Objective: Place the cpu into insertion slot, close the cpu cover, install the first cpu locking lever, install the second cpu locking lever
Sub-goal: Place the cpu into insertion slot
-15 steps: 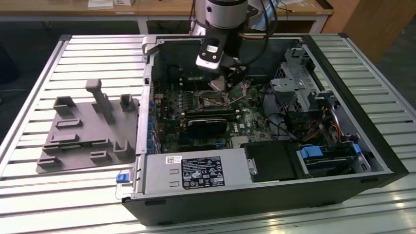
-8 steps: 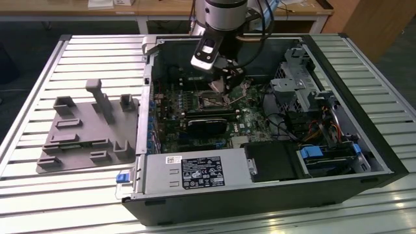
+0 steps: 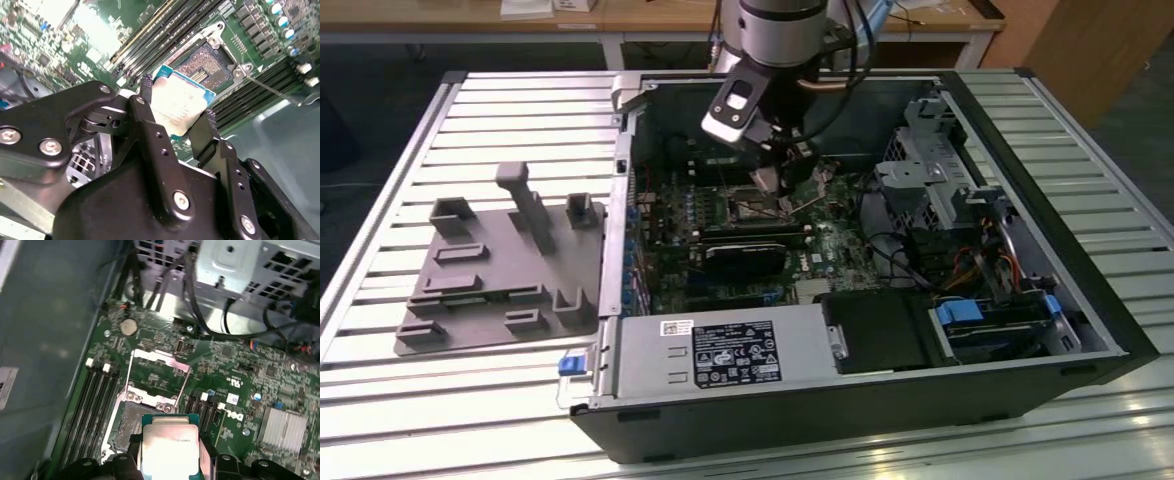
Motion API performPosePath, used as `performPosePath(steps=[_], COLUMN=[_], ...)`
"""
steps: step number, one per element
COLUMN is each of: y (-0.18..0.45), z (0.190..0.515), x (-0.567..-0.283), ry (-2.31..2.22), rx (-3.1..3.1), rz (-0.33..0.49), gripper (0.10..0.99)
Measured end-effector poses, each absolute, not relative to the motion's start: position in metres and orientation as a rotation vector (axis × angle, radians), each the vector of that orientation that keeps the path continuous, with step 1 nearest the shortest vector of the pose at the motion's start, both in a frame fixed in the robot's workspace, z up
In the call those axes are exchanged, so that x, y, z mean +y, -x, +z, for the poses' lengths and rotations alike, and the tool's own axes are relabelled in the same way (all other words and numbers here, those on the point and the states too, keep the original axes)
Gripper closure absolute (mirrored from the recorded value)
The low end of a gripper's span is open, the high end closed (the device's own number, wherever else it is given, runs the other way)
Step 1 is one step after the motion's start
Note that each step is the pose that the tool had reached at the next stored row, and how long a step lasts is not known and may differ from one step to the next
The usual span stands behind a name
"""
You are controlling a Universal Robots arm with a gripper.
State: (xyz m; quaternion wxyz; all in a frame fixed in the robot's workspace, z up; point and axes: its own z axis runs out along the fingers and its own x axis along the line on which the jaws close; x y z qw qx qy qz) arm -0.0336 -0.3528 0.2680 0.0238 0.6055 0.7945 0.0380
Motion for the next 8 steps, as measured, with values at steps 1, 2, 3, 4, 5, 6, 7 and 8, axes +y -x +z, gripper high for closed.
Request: performPosePath(steps=[1, 2, 3, 4, 5, 6, 7, 8], y=[0.0336, 0.0336, 0.0336, 0.0336, 0.0336, 0.0336, 0.0336, 0.0336], z=[0.2676, 0.2671, 0.2666, 0.2662, 0.2657, 0.2653, 0.2648, 0.2643], x=[-0.3528, -0.3528, -0.3528, -0.3528, -0.3528, -0.3528, -0.3528, -0.3528], ry=[-1.896, -1.918, -1.939, -1.96, -1.981, -2.002, -2.023, -2.043], rx=[2.442, 2.423, 2.405, 2.388, 2.369, 2.351, 2.332, 2.314], rz=[0.117, 0.116, 0.116, 0.115, 0.114, 0.113, 0.112, 0.112], gripper=[0.549, 0.549, 0.549, 0.549, 0.549, 0.549, 0.549, 0.549])
